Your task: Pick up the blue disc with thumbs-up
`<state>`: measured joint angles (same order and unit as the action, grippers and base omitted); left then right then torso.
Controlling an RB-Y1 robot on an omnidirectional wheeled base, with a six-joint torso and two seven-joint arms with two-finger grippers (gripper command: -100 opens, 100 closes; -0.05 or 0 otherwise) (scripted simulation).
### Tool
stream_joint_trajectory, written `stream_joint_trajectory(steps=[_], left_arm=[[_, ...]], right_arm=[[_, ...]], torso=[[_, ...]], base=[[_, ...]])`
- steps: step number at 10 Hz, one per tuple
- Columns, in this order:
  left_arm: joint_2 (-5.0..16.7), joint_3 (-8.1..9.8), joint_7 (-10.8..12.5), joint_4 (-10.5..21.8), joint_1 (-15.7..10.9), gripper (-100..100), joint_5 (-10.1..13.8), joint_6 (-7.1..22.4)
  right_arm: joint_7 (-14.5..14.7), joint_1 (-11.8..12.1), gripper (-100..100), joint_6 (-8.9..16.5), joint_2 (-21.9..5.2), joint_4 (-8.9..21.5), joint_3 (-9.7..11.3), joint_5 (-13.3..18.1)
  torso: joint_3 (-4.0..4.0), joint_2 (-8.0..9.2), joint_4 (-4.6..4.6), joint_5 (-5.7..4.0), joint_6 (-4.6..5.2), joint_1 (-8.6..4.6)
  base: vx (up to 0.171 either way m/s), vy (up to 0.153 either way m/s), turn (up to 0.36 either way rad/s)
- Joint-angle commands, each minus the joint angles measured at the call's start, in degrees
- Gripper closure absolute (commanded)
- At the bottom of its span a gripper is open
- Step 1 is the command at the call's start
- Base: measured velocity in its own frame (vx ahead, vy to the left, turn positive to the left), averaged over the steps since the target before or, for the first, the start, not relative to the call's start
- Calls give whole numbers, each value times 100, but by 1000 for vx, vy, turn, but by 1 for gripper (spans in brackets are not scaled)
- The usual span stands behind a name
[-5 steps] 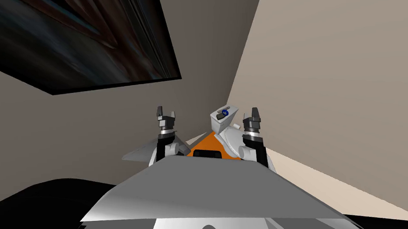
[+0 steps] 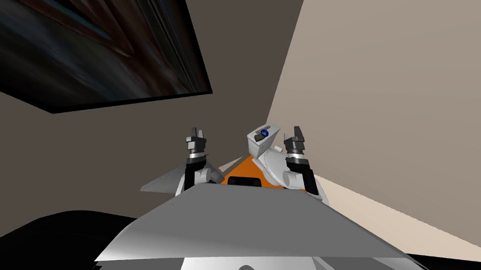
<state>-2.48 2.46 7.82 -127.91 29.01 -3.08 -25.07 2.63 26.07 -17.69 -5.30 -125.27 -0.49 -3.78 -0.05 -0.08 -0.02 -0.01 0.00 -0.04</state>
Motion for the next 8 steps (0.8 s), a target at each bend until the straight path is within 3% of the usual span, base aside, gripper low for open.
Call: stream_joint_trajectory(steps=[1,4,7,8], left_arm=[[0,0,0,0,0,0,0,0],[0,0,0,0,0,0,0,0],[0,0,0,0,0,0,0,0],[0,0,0,0,0,0,0,0]], right_arm=[[-286,-121,-100,253,-136,43,6,-147],[-619,-206,-100,420,-199,73,15,-249],[-1111,-396,-100,794,-301,134,37,-481],[-1166,-396,-100,794,-301,134,37,-481]], torso=[[0,0,0,0,0,0],[0,1,0,0,0,2],[2,3,1,1,0,3],[1,2,0,0,0,2]], base=[[23,-12,-47],[14,-3,-20],[13,-3,-30],[14,-4,-15]])
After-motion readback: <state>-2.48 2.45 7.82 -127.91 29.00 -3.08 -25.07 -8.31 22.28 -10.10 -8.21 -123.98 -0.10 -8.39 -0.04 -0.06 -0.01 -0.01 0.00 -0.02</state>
